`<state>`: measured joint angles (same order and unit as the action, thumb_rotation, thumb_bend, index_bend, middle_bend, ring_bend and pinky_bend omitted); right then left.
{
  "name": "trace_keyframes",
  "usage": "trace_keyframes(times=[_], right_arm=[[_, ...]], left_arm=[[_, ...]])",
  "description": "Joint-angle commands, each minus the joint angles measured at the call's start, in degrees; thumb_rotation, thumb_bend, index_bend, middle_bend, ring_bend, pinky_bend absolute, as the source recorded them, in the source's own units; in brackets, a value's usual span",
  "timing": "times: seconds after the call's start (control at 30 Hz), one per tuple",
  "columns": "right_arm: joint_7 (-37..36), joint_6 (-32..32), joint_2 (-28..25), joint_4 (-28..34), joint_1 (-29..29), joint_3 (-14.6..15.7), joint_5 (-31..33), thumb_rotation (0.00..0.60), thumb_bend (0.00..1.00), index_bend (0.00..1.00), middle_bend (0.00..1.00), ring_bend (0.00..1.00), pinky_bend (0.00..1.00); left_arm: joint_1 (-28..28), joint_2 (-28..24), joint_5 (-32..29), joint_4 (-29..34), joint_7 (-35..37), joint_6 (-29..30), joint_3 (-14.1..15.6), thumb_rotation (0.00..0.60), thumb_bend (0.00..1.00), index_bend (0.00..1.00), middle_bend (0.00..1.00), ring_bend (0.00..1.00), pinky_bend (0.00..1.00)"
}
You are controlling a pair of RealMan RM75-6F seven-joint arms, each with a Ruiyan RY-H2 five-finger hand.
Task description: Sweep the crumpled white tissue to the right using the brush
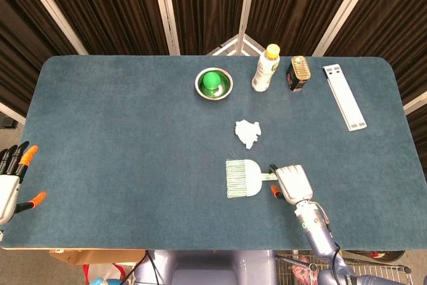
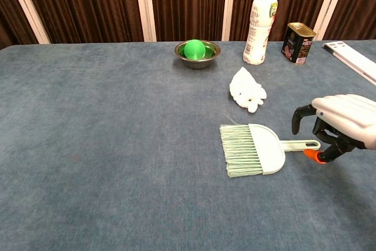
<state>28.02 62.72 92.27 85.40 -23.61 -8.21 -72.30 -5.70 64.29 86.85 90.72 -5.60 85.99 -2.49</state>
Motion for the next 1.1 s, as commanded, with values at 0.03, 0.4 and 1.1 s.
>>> trace_keyframes(times=[0.03,0.4,1.1], right_arm=[[0.4,-0.6,1.0,-1.0,-0.6,-0.2,0.8,0.6,0.35,0.44,0.92,1.0,0.93],[0.3,-1.8,3.9,-5.4,-1.8,-0.6,3.4,0.6,0.35,0.44,0.92,1.0,0.93],[-1.1,-1.3,5.3,-6.7,-3.0,-0.3,3.5,0.6,0.58,0.77,0.92,1.0,0.93]], left_arm=[[0.0,0.0,-0.1,0.0,0.1,0.0,0.0,0.6,0.0,0.0,0.0,0.0,0.06],[0.0,0.0,0.2,0.0,0.2,0.1,0.0,0.6,0.0,0.0,0.0,0.0,0.06],[-0.3,0.0,-0.3,-0.2,0.8,-0.2,-0.3,0.6,0.0,0.0,0.0,0.0,0.06]])
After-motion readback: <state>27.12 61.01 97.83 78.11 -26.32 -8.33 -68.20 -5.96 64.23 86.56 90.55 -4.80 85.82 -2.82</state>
